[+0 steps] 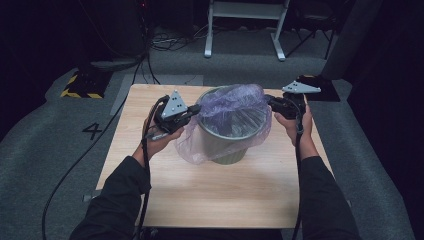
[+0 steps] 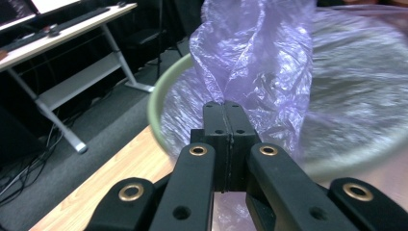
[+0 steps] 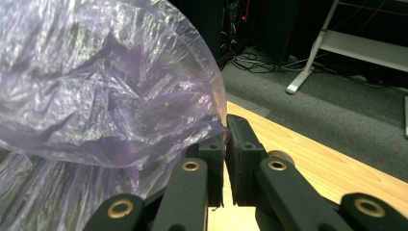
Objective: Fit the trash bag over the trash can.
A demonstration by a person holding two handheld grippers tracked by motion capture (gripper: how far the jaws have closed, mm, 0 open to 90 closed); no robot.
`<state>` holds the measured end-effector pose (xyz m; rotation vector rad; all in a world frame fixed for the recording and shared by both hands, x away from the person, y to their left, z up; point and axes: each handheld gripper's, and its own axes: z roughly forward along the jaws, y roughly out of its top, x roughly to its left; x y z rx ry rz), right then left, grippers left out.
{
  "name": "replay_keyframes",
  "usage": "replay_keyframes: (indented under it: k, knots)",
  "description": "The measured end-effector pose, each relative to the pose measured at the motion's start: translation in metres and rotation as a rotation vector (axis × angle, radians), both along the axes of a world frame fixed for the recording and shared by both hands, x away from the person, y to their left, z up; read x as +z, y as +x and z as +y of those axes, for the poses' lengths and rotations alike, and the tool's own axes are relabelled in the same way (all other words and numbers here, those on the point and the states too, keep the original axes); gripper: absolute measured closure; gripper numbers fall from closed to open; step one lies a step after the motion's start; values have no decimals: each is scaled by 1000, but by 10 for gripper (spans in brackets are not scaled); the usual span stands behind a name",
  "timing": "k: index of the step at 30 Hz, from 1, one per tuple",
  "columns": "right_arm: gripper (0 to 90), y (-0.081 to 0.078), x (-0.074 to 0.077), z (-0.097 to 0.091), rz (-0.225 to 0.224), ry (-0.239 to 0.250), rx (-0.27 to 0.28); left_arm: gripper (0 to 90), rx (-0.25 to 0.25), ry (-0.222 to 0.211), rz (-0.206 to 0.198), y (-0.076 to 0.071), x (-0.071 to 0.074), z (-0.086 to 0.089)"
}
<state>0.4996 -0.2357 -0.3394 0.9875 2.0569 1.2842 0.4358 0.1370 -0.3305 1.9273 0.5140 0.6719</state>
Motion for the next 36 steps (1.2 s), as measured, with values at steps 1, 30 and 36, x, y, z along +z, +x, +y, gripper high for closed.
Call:
replay_keyframes:
  k: [1, 30, 36]
  knots:
    - [861, 1, -1, 0, -1, -2, -1, 899, 5, -8, 7, 4, 0, 1]
    - [860, 28, -39, -2, 126, -8, -26, 900, 109, -50, 204, 80, -43, 1]
    - [867, 30, -53, 0, 163, -4, -11, 900, 104, -55, 249, 88, -54, -5]
